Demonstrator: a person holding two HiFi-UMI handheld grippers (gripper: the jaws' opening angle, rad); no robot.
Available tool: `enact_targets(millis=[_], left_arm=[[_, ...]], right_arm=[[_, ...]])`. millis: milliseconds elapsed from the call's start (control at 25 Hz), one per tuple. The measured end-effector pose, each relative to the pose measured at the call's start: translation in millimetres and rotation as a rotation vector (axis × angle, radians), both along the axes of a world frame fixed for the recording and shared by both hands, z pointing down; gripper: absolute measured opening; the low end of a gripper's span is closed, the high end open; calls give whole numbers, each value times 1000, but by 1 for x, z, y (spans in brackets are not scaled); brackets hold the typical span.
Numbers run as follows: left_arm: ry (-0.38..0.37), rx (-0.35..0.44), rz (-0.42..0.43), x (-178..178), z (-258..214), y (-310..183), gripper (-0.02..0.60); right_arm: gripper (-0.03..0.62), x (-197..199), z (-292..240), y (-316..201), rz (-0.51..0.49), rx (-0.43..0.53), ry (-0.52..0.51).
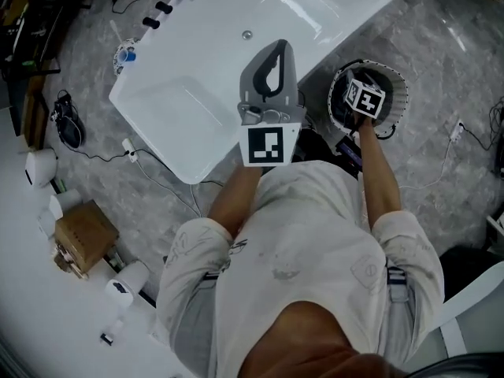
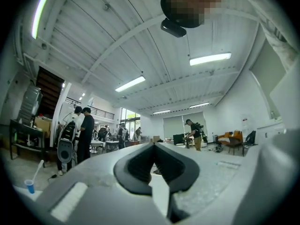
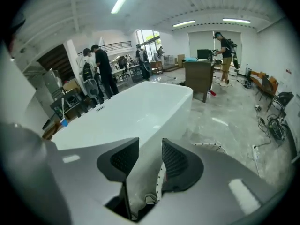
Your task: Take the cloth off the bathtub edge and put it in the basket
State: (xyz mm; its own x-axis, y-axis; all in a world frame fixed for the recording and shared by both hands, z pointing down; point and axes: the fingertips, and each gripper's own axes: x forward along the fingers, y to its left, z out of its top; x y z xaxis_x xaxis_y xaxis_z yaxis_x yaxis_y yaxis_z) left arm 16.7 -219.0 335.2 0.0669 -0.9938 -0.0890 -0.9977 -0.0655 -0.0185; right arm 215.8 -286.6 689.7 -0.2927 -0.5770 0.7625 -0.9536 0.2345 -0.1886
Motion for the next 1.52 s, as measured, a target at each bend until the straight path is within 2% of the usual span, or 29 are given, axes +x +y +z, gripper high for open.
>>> enact_targets(millis=[320,560,840,1040,1280,1520], left_arm=[[-23,22,-209,-76,-9,36,2],[-19,25,-387,-137,-11,83,2],[-29,41,-603,-184,-36,162,2],[-35,35,-740,-227,-25,211,2],[-14,42,-849,-257,-26,257,2],[-43,67,-910,-270,-37,285,2]], right_arm=[[158,-116,-59,-15,-248,130,-85],[158,-209,-97,4,-450,200,-147],[159,-300,-173,56,-669,294,-247],[160,-369,-210,102,-828,384,-324],[160,-416,-271,149,-974,550,-370],[159,-419,-349,185,-1016,781,-476]])
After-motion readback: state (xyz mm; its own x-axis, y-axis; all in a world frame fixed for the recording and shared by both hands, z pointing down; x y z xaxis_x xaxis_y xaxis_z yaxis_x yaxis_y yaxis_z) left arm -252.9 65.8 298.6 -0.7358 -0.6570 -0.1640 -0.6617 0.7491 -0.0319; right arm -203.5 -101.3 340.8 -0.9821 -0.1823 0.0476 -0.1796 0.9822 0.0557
